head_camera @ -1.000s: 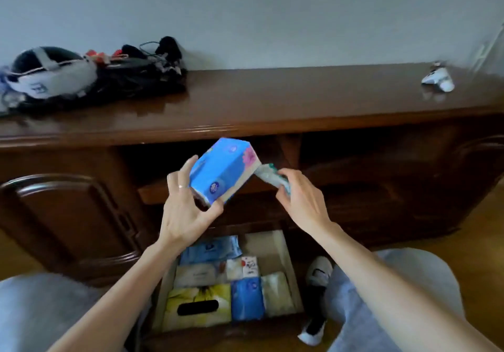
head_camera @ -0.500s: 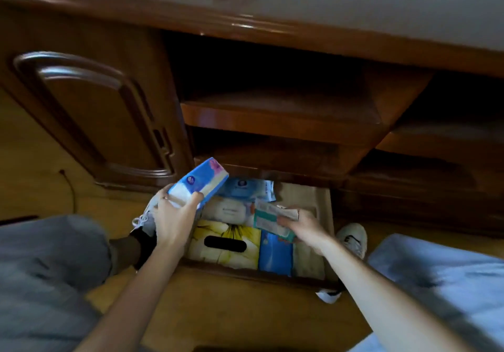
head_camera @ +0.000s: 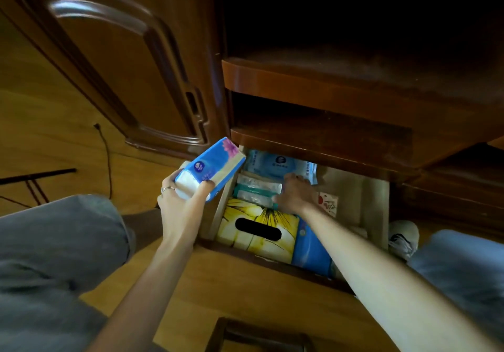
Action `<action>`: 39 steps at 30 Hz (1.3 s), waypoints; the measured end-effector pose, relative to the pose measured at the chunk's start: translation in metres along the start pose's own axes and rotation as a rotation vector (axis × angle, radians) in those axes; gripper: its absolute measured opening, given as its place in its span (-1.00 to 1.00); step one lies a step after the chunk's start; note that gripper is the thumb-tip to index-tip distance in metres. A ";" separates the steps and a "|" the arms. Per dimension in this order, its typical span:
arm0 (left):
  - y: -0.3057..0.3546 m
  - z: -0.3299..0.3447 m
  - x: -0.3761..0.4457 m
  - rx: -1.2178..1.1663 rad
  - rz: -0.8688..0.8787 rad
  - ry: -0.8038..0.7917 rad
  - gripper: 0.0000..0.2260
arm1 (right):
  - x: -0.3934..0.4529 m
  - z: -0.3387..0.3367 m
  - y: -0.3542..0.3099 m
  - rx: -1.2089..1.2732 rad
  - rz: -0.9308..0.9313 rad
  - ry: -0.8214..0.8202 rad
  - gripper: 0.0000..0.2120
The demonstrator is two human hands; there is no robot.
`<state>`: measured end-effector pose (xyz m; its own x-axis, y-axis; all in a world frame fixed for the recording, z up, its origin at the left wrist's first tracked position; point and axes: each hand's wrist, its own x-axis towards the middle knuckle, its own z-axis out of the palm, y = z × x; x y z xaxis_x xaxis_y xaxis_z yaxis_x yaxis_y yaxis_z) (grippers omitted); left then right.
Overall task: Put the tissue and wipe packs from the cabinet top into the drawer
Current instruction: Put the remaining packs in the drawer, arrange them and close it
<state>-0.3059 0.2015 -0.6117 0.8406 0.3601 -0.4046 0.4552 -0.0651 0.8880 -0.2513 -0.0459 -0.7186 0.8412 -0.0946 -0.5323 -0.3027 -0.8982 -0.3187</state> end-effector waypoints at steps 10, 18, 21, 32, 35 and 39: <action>0.000 0.014 -0.005 0.250 0.122 -0.128 -0.39 | -0.044 0.011 -0.007 0.608 -0.142 -0.040 -0.67; 0.008 0.042 -0.041 -0.080 -0.236 -0.557 -0.30 | -0.114 -0.065 0.028 0.983 -0.154 -0.241 -0.48; 0.012 0.047 -0.049 -0.015 -0.478 -0.767 -0.42 | -0.143 -0.074 0.053 0.903 -0.170 -0.262 -0.47; -0.023 0.059 -0.081 0.412 -0.360 -0.693 -0.25 | -0.191 -0.011 0.080 1.166 -0.001 -0.307 -0.28; -0.020 0.067 -0.081 0.338 -0.310 -0.581 -0.43 | -0.190 -0.013 0.077 1.005 -0.034 -0.105 -0.09; -0.021 0.086 -0.080 0.291 -0.286 -0.486 -0.55 | -0.190 -0.022 0.078 0.399 -0.274 0.151 0.11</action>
<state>-0.3575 0.0935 -0.6169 0.6801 -0.0587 -0.7308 0.6851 -0.3040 0.6620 -0.4249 -0.1076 -0.6254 0.9602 0.0340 -0.2772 -0.1847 -0.6673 -0.7216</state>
